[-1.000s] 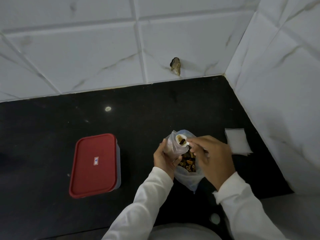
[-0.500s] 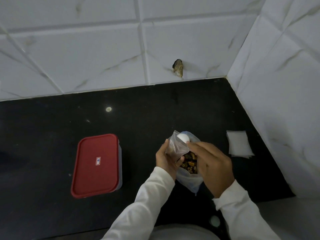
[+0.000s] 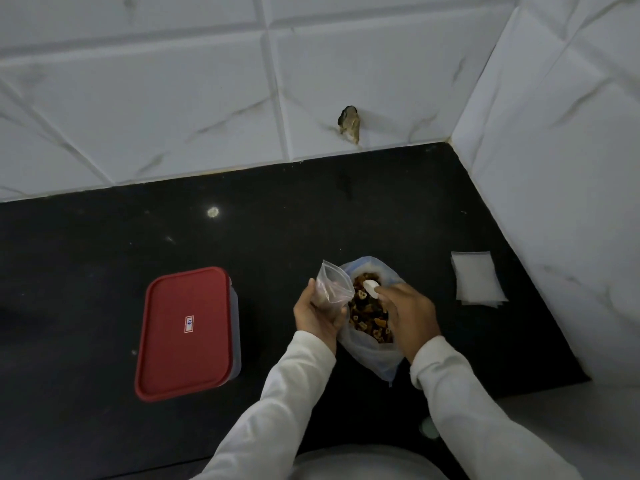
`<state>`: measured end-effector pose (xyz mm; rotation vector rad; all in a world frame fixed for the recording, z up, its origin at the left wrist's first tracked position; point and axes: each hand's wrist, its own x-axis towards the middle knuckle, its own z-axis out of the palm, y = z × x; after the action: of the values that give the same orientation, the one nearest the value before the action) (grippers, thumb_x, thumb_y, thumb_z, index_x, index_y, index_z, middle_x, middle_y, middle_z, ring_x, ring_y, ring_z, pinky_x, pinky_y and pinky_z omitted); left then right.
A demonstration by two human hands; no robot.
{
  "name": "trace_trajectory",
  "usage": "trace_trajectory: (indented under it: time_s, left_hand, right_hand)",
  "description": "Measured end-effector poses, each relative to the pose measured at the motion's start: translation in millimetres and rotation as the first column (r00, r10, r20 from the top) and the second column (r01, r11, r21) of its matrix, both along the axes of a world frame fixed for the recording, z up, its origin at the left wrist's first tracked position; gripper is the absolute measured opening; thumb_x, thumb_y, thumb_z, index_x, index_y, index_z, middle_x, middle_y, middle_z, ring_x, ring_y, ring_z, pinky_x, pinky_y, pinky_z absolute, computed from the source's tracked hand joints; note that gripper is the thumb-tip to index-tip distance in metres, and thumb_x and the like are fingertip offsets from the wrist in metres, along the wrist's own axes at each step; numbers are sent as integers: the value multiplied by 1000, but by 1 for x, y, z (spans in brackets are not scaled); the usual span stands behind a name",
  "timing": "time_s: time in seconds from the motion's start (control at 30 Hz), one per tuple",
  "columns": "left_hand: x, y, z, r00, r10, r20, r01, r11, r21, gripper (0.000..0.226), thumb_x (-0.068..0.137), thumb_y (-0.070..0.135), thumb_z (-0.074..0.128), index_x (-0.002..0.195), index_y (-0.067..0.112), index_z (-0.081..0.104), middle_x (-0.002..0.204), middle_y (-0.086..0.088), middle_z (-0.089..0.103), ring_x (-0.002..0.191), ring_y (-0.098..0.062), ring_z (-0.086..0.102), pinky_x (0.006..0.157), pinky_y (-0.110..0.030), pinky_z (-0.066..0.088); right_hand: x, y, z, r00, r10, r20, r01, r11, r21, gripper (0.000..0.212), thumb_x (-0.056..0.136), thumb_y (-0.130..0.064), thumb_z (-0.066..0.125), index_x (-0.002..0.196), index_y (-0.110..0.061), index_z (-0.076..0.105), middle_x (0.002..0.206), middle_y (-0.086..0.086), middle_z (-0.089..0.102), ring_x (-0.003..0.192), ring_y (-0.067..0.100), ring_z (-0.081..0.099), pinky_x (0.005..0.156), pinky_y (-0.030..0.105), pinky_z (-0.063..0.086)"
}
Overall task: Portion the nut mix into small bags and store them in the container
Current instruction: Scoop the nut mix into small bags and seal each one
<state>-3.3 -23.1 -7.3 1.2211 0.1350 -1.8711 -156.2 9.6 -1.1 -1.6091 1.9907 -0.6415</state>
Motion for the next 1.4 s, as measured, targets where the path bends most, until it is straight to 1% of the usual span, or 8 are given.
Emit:
trace_trajectory:
  time_s: [0.13, 0.2, 0.3, 0.4, 0.67, 0.9, 1.1, 1.4]
  left_hand:
    - [-5, -1, -8, 999, -1, 41, 0, 1000, 24, 41, 89, 45, 59, 118, 17, 67, 117, -12, 70, 102, -27, 67, 66, -27, 53]
    - [-7, -2, -10, 998, 1, 60, -3, 999, 37, 39, 90, 45, 58, 116, 18, 67, 117, -12, 70, 105, -28, 66, 71, -28, 52]
    - [-9, -4, -11, 998, 16, 57, -19, 998, 56, 33, 92, 43, 56, 112, 19, 66, 117, -13, 68, 106, -29, 65, 75, -29, 51]
    - [-10, -5, -14, 998, 10, 60, -14, 998, 58, 32, 92, 43, 56, 113, 19, 65, 119, -13, 67, 106, -29, 64, 71, -28, 51]
    - [-15, -6, -11, 1000, 13, 25, -14, 999, 39, 39, 95, 39, 54, 128, 18, 60, 125, -15, 64, 108, -30, 64, 67, -33, 54]
    - [-9, -4, -9, 999, 12, 43, -14, 999, 37, 38, 93, 41, 55, 123, 18, 61, 118, -15, 66, 108, -33, 64, 87, -38, 54]
    - [-8, -3, 0, 1000, 8, 13, -8, 1000, 8, 39, 92, 44, 55, 118, 16, 65, 103, -12, 72, 81, -23, 69, 59, -27, 53]
    - [-13, 3, 8, 996, -53, -78, 46, 995, -94, 46, 90, 42, 58, 122, 9, 64, 100, -12, 71, 76, -21, 68, 51, -24, 53]
  right_hand:
    - [-3, -9, -10, 917, 312, -248, -249, 934, 256, 44, 94, -20, 55, 138, -23, 50, 132, 3, 51, 121, 20, 50, 100, 26, 38]
    - [-5, -11, -14, 896, 361, -260, -261, 899, 351, 45, 94, -26, 55, 139, -25, 46, 136, 2, 47, 125, 19, 46, 105, 29, 35]
    - [-9, -8, -16, 963, 235, -134, -178, 923, 341, 33, 94, -26, 55, 127, -25, 57, 127, 2, 56, 116, 19, 54, 102, 32, 43]
    - [-15, -6, -15, 997, 29, 74, -40, 987, 153, 16, 92, -15, 60, 101, -20, 73, 93, -2, 72, 85, 8, 67, 85, 28, 54]
    - [-22, -21, 5, 922, -208, 327, 44, 895, 444, 15, 92, -11, 62, 94, -19, 74, 80, -5, 72, 66, -1, 67, 56, 6, 45]
    - [-23, -22, 2, 781, -405, 476, 103, 834, 542, 16, 91, -10, 63, 95, -17, 76, 82, 4, 75, 80, 12, 70, 81, 25, 56]
    - [-32, -9, 16, 663, -459, 591, 145, 853, 501, 18, 92, -3, 59, 100, -8, 74, 86, 10, 72, 74, 10, 65, 68, 20, 53]
    - [-33, 7, 75, 609, -362, 705, 219, 932, 289, 18, 91, -7, 61, 95, -19, 74, 83, 6, 73, 80, 15, 66, 81, 31, 55]
